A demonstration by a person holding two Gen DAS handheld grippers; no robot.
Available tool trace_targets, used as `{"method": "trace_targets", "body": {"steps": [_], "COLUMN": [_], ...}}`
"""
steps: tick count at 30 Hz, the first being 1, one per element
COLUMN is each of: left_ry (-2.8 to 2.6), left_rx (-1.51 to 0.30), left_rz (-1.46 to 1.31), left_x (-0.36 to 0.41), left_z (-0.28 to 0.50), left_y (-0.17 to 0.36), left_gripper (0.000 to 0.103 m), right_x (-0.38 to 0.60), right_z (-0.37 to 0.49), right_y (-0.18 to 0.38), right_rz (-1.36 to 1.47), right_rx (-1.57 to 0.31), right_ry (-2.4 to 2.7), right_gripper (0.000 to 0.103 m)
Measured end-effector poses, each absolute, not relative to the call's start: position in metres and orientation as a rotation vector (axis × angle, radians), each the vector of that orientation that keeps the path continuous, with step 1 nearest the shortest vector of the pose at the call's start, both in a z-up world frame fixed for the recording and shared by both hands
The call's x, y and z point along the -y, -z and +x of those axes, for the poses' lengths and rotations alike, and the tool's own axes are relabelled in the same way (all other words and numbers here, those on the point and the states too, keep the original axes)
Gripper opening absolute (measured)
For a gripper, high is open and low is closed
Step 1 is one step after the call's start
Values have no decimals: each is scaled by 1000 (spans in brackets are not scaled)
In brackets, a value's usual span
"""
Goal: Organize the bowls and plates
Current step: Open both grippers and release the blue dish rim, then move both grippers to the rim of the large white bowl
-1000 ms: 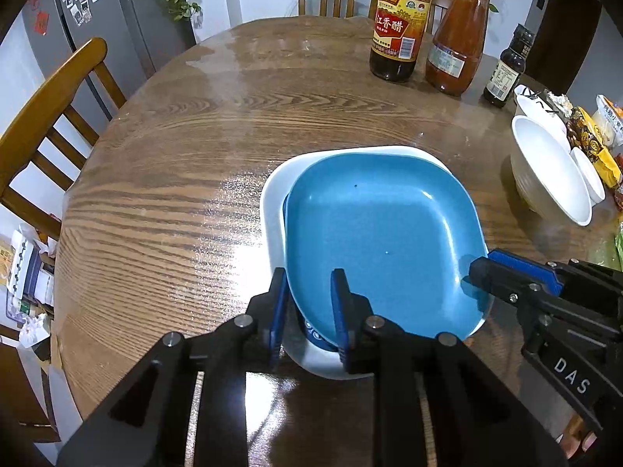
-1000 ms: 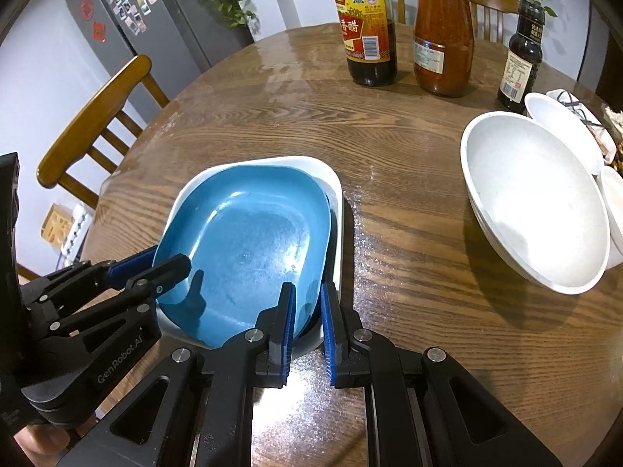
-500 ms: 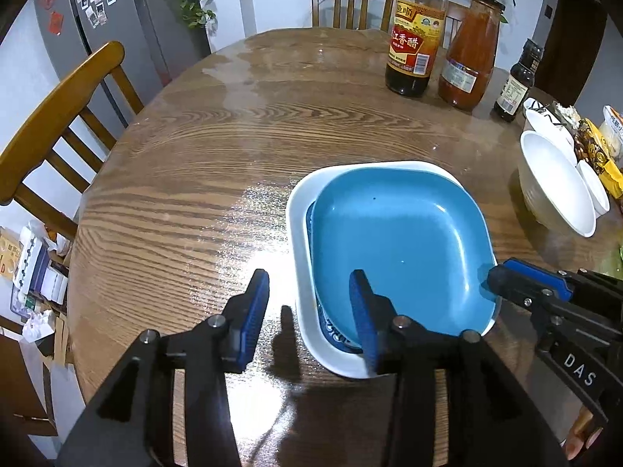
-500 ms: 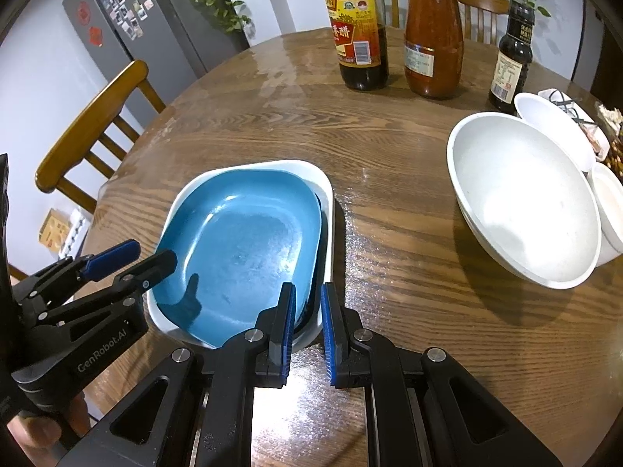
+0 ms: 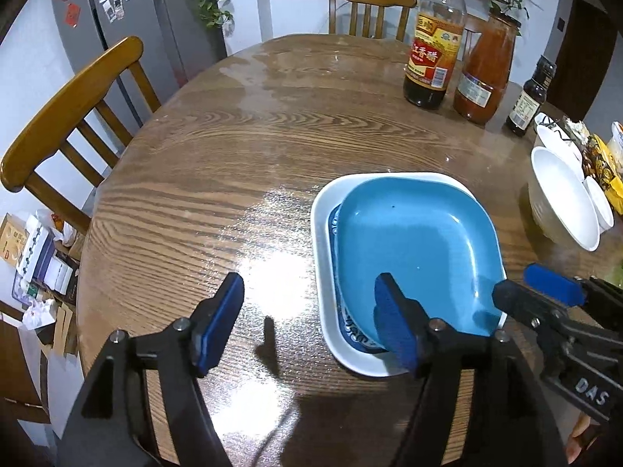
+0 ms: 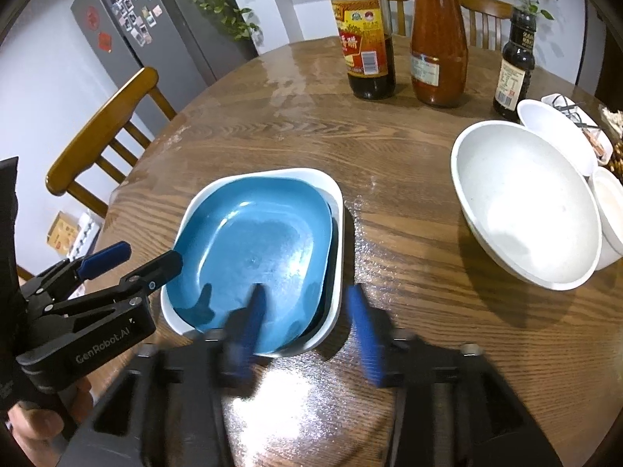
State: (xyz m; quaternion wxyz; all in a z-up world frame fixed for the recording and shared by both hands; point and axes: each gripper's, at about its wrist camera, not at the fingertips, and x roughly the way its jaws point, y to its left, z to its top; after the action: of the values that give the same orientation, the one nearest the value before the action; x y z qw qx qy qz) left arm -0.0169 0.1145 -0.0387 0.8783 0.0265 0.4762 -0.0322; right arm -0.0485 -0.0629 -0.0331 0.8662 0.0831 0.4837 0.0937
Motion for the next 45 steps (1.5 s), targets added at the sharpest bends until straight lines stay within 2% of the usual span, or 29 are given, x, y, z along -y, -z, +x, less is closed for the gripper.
{"method": "trace_targets", "body": {"steps": [6,17,21,45], "left_ry": [54,62,53,138], "left_rx": [-1000,-1018,-1010,-961], "left_rz": [43,77,94,115], "left_x": [-115,-101,-94,-3], "left_z": [-17,-23,-27,-52], "left_y": [39,38,36,9], "left_gripper": [82,85,102,102], "right_x": [68,84,95,202], "right_z": [-51,-61,-67,-112], "right_y": [29,27,27,15], "right_rz": [210,269,289,338], "right_rx": [-988,-954,-939,-926], "right_ry": [-234,-261,-268,-199], "right_gripper": [58,59,59,59]}}
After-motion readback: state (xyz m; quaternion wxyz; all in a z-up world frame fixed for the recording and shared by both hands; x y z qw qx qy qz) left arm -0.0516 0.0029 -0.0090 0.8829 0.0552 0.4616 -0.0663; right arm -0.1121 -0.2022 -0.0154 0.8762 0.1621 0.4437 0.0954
